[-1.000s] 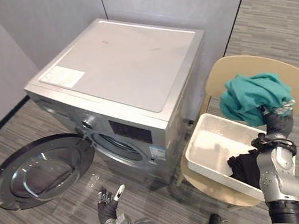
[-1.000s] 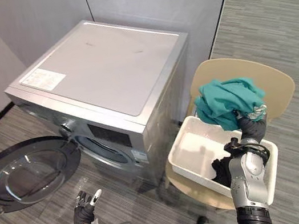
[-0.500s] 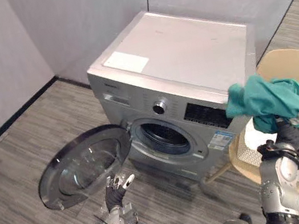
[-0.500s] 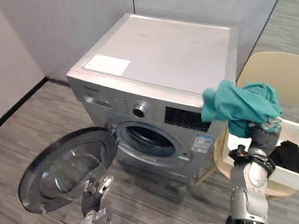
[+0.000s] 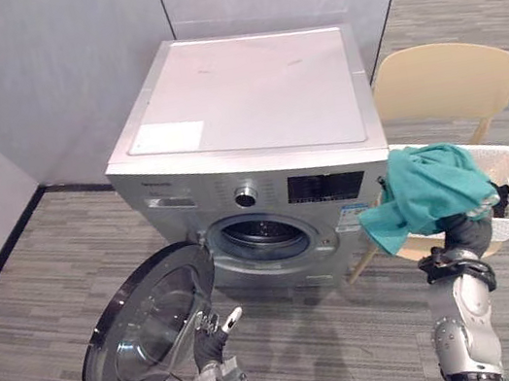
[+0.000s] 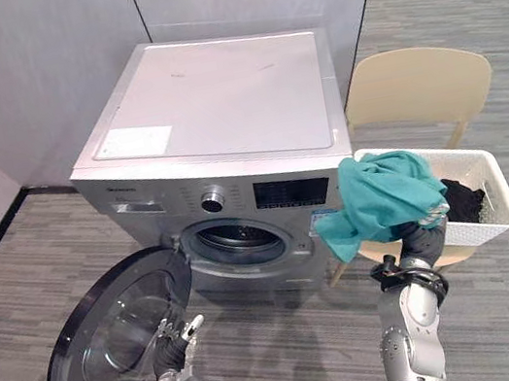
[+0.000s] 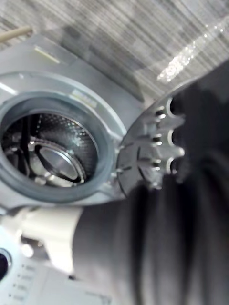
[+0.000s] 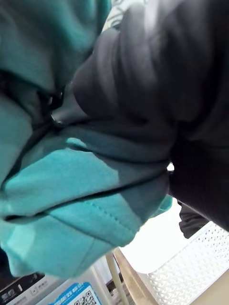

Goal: Pick up the laundry basket with both hands and put the clothes into the washing machine.

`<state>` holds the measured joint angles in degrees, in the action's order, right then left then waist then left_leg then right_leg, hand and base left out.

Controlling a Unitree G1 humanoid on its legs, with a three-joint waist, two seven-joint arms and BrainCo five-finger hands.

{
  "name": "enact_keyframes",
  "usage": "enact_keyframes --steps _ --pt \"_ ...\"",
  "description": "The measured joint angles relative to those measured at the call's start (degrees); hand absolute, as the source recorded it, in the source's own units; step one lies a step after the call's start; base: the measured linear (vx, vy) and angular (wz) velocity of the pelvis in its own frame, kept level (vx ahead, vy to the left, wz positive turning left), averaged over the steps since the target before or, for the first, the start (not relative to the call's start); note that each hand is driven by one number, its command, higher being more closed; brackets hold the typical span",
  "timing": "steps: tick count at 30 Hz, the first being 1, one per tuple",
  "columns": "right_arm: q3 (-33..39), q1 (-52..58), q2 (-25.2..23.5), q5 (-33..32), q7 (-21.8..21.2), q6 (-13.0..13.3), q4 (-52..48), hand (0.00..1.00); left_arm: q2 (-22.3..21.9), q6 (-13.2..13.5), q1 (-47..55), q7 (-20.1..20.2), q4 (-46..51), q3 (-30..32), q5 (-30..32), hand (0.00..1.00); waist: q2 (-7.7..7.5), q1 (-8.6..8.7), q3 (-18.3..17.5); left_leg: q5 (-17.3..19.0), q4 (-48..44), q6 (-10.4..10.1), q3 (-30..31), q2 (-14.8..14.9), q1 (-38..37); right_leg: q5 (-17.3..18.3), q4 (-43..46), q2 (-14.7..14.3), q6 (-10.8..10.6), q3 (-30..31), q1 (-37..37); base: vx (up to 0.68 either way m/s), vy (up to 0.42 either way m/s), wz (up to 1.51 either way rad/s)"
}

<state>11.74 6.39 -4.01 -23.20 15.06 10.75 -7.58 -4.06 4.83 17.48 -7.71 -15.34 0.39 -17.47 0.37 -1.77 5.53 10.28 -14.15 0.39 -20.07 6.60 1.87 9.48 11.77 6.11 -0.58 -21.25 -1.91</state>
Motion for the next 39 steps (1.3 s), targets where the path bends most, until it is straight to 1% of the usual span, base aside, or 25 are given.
enact_keyframes --steps 2,4,5,6,7,8,11,12,13,14,15,16,17,18,21,24,26,27,28,30,33,34,35,37,39 --pt "-1.34 1.08 0.06 -0.01 -0.53 -0.06 0.16 1.0 0.01 0.01 -0.1 0.1 0.0 -0.07 0.02 0.0 -0.05 -0.4 0.11 0.0 -3.23 0.0 1.96 0.07 1.03 0.05 0.0 0.33 -0.01 -0.8 1.07 0.02 -0.015 0.19" --pt "-4.0 2.12 0.16 -0.06 -1.27 -0.08 0.24 1.0 -0.01 0.05 0.09 0.09 0.02 0.27 0.03 0.0 -0.27 -0.8 1.95 -0.25 -12.99 -0.37 4.56 0.61 3.4 0.62 0.3 0.99 -0.42 -1.12 3.66 -0.02 0.004 0.11" --pt "-7.24 3.24 0.53 -0.67 -2.67 -0.16 0.3 1.0 -0.05 0.09 1.0 0.09 0.1 0.48 0.01 0.0 0.0 -1.13 3.4 -1.63 -21.91 -2.56 7.67 1.36 5.6 1.41 0.84 1.31 -0.16 -0.76 5.62 -0.08 0.035 -0.1" --pt "-8.6 3.77 0.73 -0.81 -3.27 -0.22 0.33 1.0 -0.06 0.11 1.63 0.1 0.14 0.83 0.01 0.0 -0.39 -1.4 3.64 -2.56 -24.67 -3.19 9.0 1.36 6.87 1.88 1.18 1.74 -0.16 -0.43 5.69 -0.07 0.092 -0.33" --pt "-10.84 4.8 0.67 -0.86 -4.72 -0.42 0.48 1.0 -0.03 0.09 2.76 0.1 0.15 1.52 -0.01 0.0 -0.75 -2.31 3.79 -2.8 -28.96 -3.3 10.1 1.55 8.94 2.8 2.2 2.65 0.41 0.75 5.44 -0.02 0.121 -0.41" --pt "-12.56 5.43 0.71 -0.87 -6.27 -0.8 1.26 1.0 -0.02 0.1 3.57 0.07 0.16 2.4 -0.03 0.0 -0.83 -2.28 3.79 -2.15 -30.61 -2.54 10.74 3.12 10.28 3.05 2.6 3.14 0.52 1.35 5.23 0.01 0.126 -0.37" --pt "-14.06 5.5 0.67 -2.19 -7.87 -1.4 6.1 1.0 0.05 0.07 4.36 0.06 0.11 2.86 -0.02 0.0 -1.89 -2.08 4.05 -1.74 -22.68 -1.86 12.37 7.59 10.05 2.8 4.69 5.59 -0.31 3.49 3.22 0.06 0.173 -0.31" --pt "-14.15 5.7 0.77 -2.74 -7.94 -2.0 8.05 1.0 0.15 0.08 4.36 0.08 0.12 2.5 -0.02 0.0 -1.84 -1.96 3.96 -2.63 -14.56 -3.17 13.67 8.37 8.05 2.82 6.47 6.7 -1.23 4.22 1.58 0.1 0.281 -0.19" --pt "-14.16 5.83 0.94 -2.9 -7.95 -2.25 9.14 1.0 0.15 0.08 4.37 0.09 0.13 2.3 -0.02 0.0 -1.52 -1.91 3.78 -3.99 -9.91 -4.72 15.24 8.45 6.94 2.81 6.96 7.2 -2.23 4.31 0.97 0.11 0.403 -0.11" --pt "-14.1 6.63 2.18 -3.16 -8.07 -2.66 11.64 1.0 -0.2 0.04 4.36 0.07 0.12 1.6 -0.03 0.0 0.47 -1.68 2.9 -8.36 -1.48 -10.21 17.44 8.45 4.93 2.85 7.24 7.78 -4.86 4.24 0.01 0.12 0.516 0.18" --pt "-13.93 6.81 2.37 -3.15 -8.16 -3.2 13.65 1.0 -0.2 0.05 3.85 -0.06 0.09 1.87 -0.18 0.0 0.85 -0.63 2.64 -5.17 0.65 -11.75 17.46 7.39 4.09 2.7 7.23 9.13 -6.13 3.75 0.24 0.1 0.495 0.39" --pt "-13.92 6.58 1.76 -3.14 -8.26 -3.67 15.46 1.0 0.11 0.07 3.02 -0.09 0.05 2.02 -0.37 0.0 -0.4 -0.11 2.95 -4.73 1.36 -11.24 17.91 5.78 4.01 2.58 7.04 10.66 -7.13 3.04 0.53 0.1 0.462 0.63" --pt "-13.92 7.2 0.85 -3.13 -8.54 -5.04 17.15 1.0 0.8 0.14 1.83 -0.2 -0.02 2.43 -0.42 0.0 -2.89 0.16 3.38 -4.82 1.48 -9.66 18.33 2.25 4.38 1.3 6.0 13.79 -8.55 2.27 1.29 0.08 0.372 0.47" --pt "-14.76 7.57 0.52 -3.07 -9.18 -5.78 19.01 1.0 1.37 0.09 1.68 -0.17 -0.1 2.44 -0.42 0.0 -3.56 -0.37 3.59 -4.46 1.21 -8.65 17.89 0.08 4.44 -0.88 4.21 15.59 -9.52 2.37 1.79 0.07 0.33 0.26" --pt "-16.16 6.79 0.59 -1.18 -10.48 -6.9 22.18 1.0 1.55 0.19 1.89 0.06 0.06 2.42 -0.4 0.0 -4.0 -0.81 3.24 -3.98 1.16 -7.59 16.62 -2.0 4.11 -4.8 0.05 16.29 -10.29 2.26 3.66 0.07 0.263 0.0" --pt "-15.67 2.32 0.49 0.87 -11.34 -7.17 28.77 1.0 2.06 0.4 2.54 0.2 0.05 2.03 -0.39 0.0 -4.05 -0.91 3.35 -3.84 0.63 -7.35 15.56 -2.75 4.49 -5.61 -0.99 16.71 -10.98 2.39 3.49 0.01 0.074 -0.14" --pt "-13.84 -1.42 0.99 1.42 -10.68 -7.21 33.5 1.0 2.07 0.64 2.24 0.31 0.06 1.45 -0.39 0.0 -3.27 -1.05 4.84 -3.81 -0.73 -7.34 15.75 -2.48 5.31 -5.1 -0.9 16.57 -11.7 2.17 3.49 -0.06 -0.028 0.0" --pt "-12.96 -3.28 1.74 1.41 -9.96 -7.19 35.15 1.0 1.95 0.66 1.78 0.36 0.05 1.07 -0.4 0.0 -2.34 -1.06 6.21 -3.79 -1.4 -7.34 16.21 -2.44 6.11 -4.62 -0.73 16.55 -12.36 1.82 3.29 -0.15 -0.053 0.18" --pt "-11.8 -6.37 2.83 1.33 -9.22 -7.11 37.89 1.0 1.48 0.68 0.93 0.41 0.05 -0.22 -0.42 0.0 -0.63 -1.02 8.46 -3.79 -2.83 -7.32 17.13 -2.17 7.79 -4.05 0.58 16.42 -12.42 1.48 2.29 -0.21 -0.058 0.26" --pt "-9.8 -11.95 5.03 1.28 -7.93 -7.17 43.55 1.0 0.85 0.76 0.12 1.16 0.16 -1.11 -0.56 0.0 1.2 -1.13 12.18 -3.83 -4.43 -7.31 18.37 -1.57 9.89 -2.58 4.49 16.33 -12.09 1.38 -0.01 -0.23 -0.049 0.25" --pt "-5.42 -23.25 5.63 -0.89 -4.72 -7.15 53.85 1.0 2.22 0.77 -1.46 1.18 0.89 -2.77 -2.29 0.0 1.27 -2.54 18.03 -4.28 -7.12 -7.59 20.64 -1.26 14.39 1.0 13.19 17.24 -11.18 1.21 -5.58 -0.21 -0.07 0.33" --pt "-4.25 -27.05 5.87 -1.8 -3.69 -7.17 56.62 1.0 2.58 0.76 -1.5 1.16 1.55 -3.47 -2.71 0.0 1.32 -2.69 18.95 -4.5 -8.01 -7.74 21.43 -1.24 16.39 1.5 14.61 17.32 -10.77 0.86 -7.37 -0.19 -0.068 0.28" --pt "-2.36 -32.56 7.02 -3.77 -2.54 -7.11 59.86 1.0 2.69 0.75 -1.91 1.1 1.75 -4.57 -3.41 0.0 1.74 -4.11 19.45 -4.96 -8.89 -7.79 21.69 -0.93 19.67 1.71 16.47 17.34 -10.47 0.9 -10.73 -0.12 -0.037 0.18" --pt "-0.71 -37.65 8.54 -5.73 -1.97 -7.04 62.13 1.0 2.47 0.76 -2.74 1.08 2.0 -5.23 -4.04 0.0 2.12 -5.35 20.44 -5.73 -9.42 -7.45 21.83 -1.13 21.67 1.8 18.09 17.92 -10.34 0.89 -12.96 -0.09 -0.021 0.1" --pt "-0.32 -43.93 11.32 -7.67 -1.15 -7.02 64.06 1.0 2.08 0.81 -2.92 1.01 3.8 -5.55 -4.68 0.0 3.08 -5.56 21.1 -5.87 -11.26 -7.43 23.02 -1.65 25.31 2.15 20.09 18.66 -10.26 0.21 -15.68 -0.07 -0.004 0.29"
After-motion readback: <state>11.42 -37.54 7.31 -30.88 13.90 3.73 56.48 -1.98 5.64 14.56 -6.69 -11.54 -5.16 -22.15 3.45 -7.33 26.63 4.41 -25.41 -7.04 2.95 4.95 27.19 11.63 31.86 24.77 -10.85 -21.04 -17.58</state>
